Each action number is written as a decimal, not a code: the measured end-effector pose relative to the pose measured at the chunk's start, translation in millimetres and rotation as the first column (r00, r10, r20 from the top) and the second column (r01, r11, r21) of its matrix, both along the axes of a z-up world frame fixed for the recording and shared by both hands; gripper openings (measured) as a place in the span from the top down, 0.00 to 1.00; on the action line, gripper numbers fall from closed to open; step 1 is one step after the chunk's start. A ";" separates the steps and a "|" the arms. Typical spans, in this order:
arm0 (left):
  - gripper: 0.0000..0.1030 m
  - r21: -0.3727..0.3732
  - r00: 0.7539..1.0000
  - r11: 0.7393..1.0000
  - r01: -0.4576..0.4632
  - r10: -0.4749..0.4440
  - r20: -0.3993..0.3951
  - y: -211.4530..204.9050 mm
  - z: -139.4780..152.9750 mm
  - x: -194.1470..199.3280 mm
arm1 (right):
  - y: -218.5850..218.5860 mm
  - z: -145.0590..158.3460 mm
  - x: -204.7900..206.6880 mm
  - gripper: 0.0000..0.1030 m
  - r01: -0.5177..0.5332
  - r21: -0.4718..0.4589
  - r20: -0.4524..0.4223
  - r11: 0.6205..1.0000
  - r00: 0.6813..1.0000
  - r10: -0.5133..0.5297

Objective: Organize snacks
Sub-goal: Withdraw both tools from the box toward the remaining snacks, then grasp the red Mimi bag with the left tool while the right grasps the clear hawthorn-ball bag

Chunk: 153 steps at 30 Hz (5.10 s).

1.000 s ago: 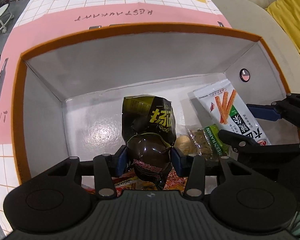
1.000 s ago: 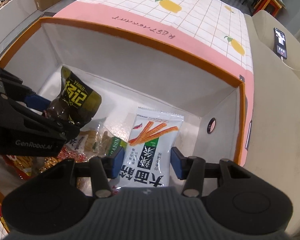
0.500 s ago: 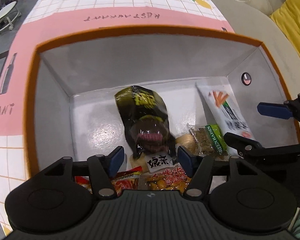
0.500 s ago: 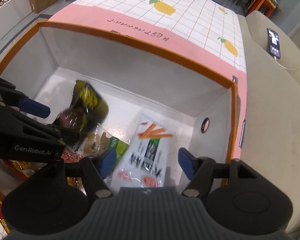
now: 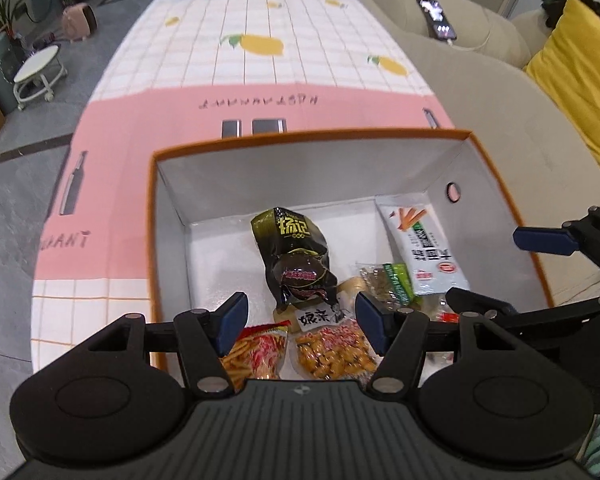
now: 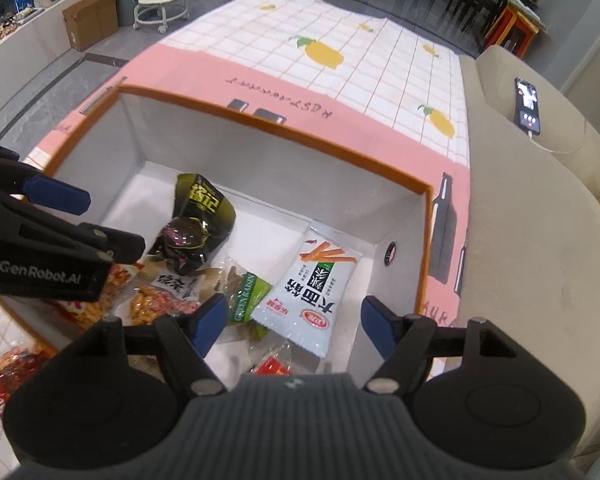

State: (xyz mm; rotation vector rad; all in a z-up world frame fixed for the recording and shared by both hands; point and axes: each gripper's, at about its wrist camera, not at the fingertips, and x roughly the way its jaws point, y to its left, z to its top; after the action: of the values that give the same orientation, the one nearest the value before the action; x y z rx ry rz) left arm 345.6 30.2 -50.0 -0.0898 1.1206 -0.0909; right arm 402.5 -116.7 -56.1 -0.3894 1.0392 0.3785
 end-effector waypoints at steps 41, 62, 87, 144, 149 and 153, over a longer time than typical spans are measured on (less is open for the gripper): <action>0.29 -0.079 0.986 0.984 -0.160 0.163 0.033 0.5 -38.5 -191.4 | -84.4 -67.8 -231.0 0.23 0.457 0.333 -0.080 0.825 0.885 -0.458; 0.63 0.088 0.985 0.987 -0.134 0.143 -0.102 -7.2 -84.9 -186.6 | -74.1 -112.9 -213.2 0.32 0.391 0.221 -0.153 0.894 0.919 -0.364; 0.15 -0.030 0.920 0.921 -0.389 0.386 -0.069 -12.5 -82.7 -158.1 | -92.8 -109.4 -193.3 0.24 0.498 0.310 -0.158 0.810 0.867 -0.473; 0.10 0.017 0.995 0.999 -0.046 0.048 -0.085 -38.3 -87.6 -190.8 | -72.9 -112.3 -225.1 0.37 0.259 0.266 -0.112 0.928 0.965 -0.238; 0.09 -0.002 0.991 0.994 -0.110 0.110 -0.072 -34.7 -78.8 -193.8 | -71.2 -112.7 -225.6 0.36 0.256 0.262 -0.112 0.931 0.966 -0.234; 0.09 0.052 0.982 0.987 -0.155 0.159 -0.103 -40.1 -81.0 -192.4 | -72.1 -112.9 -226.0 0.35 0.262 0.265 -0.118 0.928 0.964 -0.239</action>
State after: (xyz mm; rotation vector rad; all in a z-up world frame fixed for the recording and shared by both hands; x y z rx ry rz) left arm 153.2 -9.8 -131.0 -0.1451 1.2177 0.0805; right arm 176.5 -188.8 -169.0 0.0150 1.0853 0.3070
